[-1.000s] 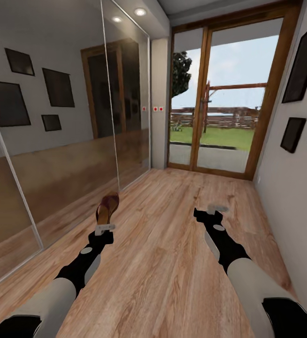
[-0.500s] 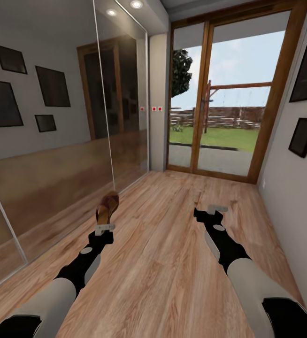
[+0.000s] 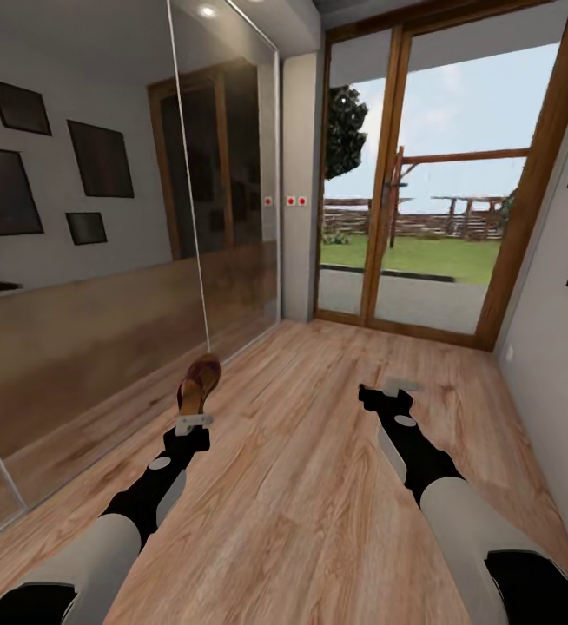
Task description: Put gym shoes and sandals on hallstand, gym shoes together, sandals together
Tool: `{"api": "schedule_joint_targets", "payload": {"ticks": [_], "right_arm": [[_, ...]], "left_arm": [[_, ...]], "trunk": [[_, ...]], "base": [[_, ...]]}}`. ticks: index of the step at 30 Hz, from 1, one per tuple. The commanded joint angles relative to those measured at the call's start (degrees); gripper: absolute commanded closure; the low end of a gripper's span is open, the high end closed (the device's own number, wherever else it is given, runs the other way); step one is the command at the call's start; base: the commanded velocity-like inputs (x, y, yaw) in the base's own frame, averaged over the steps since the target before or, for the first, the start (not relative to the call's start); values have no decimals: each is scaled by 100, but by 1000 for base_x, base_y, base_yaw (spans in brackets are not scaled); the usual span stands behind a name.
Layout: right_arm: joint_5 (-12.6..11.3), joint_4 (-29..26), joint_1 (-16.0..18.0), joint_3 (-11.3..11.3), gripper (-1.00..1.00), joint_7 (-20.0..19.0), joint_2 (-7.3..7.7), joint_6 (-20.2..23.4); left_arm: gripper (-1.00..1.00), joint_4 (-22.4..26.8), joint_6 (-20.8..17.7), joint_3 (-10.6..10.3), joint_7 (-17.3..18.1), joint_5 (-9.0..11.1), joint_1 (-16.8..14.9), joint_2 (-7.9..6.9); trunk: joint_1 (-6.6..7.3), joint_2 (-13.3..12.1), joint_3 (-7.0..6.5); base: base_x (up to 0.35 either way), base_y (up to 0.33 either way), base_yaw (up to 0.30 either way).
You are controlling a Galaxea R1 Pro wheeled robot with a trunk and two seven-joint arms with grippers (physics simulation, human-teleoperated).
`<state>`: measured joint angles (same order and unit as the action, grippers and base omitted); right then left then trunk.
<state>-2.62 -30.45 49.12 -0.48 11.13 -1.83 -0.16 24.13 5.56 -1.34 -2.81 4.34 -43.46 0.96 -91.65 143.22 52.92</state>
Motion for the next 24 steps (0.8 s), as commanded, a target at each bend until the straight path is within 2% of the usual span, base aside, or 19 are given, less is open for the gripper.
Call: {"api": "schedule_joint_targets", "payload": {"ticks": [1, 18, 24], "right_arm": [[-28, -5, 1, -4, -100, 11, 0, -2], [-28, -5, 1, -3, -100, 9, -1, -2], [-28, -5, 1, -4, -100, 8, -1, -2]], "left_arm": [[100, -5, 15, -15, -18, 23, -5, 1], [100, -5, 15, -15, -18, 23, -9, 1], [100, -5, 15, -15, -13, 23, -6, 1]], "trunk": [[-2, 2, 6], [-2, 2, 6], [-2, 2, 6]], "base": [[340, -162, 263], [331, -171, 287], [228, -149, 291]]}}
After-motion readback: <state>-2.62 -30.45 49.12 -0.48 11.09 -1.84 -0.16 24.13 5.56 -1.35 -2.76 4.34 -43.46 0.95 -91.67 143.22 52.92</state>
